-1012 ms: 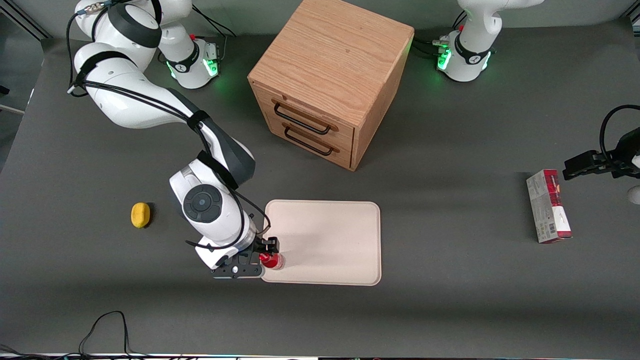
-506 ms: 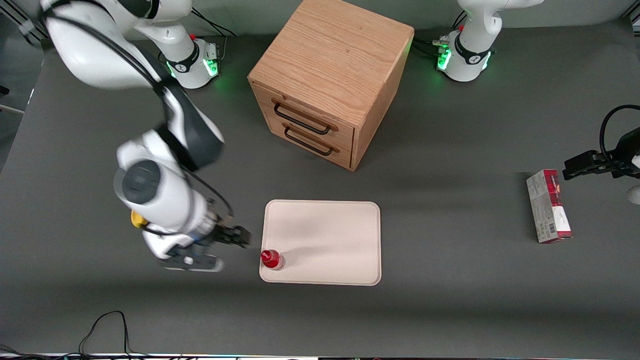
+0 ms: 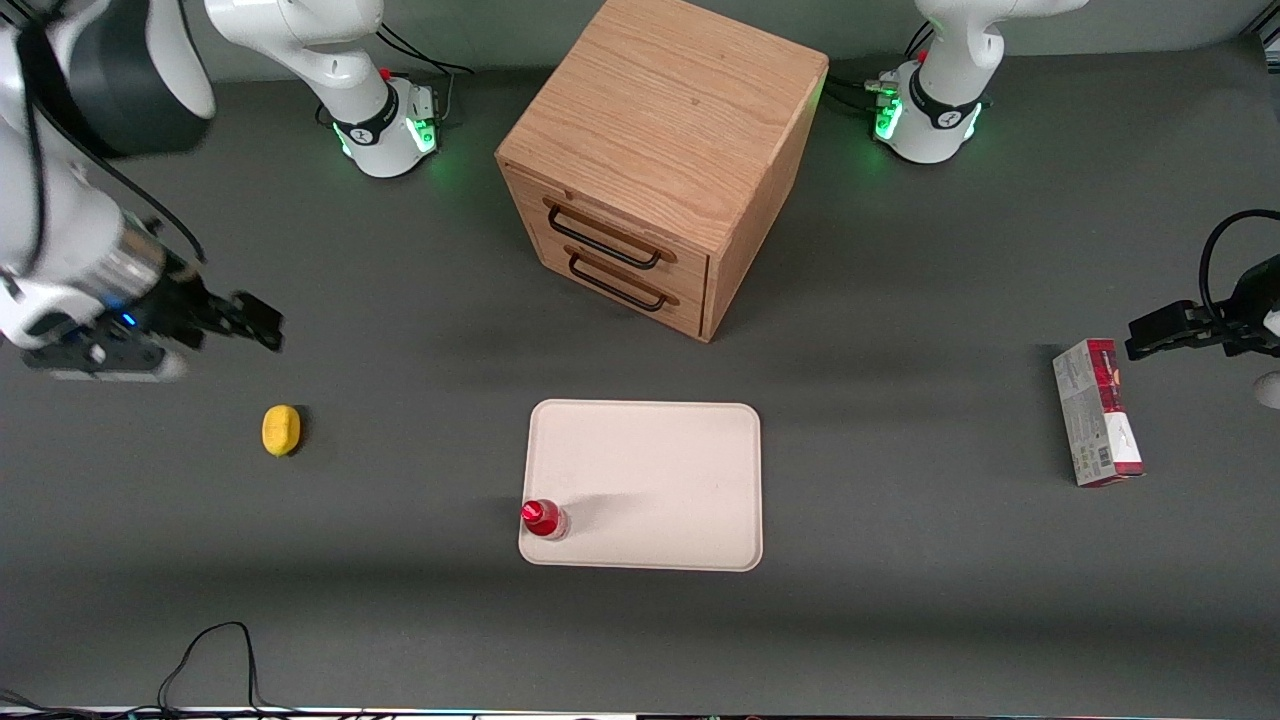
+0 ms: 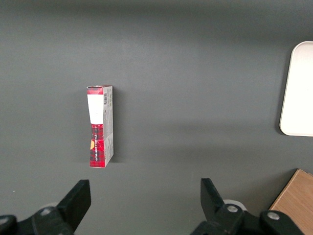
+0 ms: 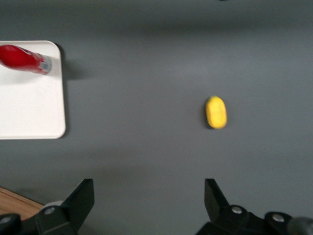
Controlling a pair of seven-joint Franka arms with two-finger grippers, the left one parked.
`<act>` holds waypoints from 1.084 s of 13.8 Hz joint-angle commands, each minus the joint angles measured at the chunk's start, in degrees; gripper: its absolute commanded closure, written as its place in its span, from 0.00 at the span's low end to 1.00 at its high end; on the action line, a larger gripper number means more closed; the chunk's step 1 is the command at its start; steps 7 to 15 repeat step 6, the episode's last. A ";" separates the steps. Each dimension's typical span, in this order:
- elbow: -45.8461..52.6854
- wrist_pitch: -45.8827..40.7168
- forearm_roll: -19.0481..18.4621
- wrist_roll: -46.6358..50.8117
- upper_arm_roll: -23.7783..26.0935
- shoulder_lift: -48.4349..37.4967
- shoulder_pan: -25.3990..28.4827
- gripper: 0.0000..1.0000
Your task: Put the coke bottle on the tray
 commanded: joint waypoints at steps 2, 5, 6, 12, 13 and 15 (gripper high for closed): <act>-1.34 -2.91 1.79 -1.29 -0.57 -4.20 -0.88 0.00; 1.83 -7.66 2.06 -1.38 -0.57 -4.47 -1.06 0.00; 2.36 -8.19 2.15 -1.38 -0.57 -4.38 -1.06 0.00; 2.36 -8.19 2.15 -1.38 -0.57 -4.38 -1.06 0.00; 2.36 -8.19 2.15 -1.38 -0.57 -4.38 -1.06 0.00; 2.36 -8.19 2.15 -1.38 -0.57 -4.38 -1.06 0.00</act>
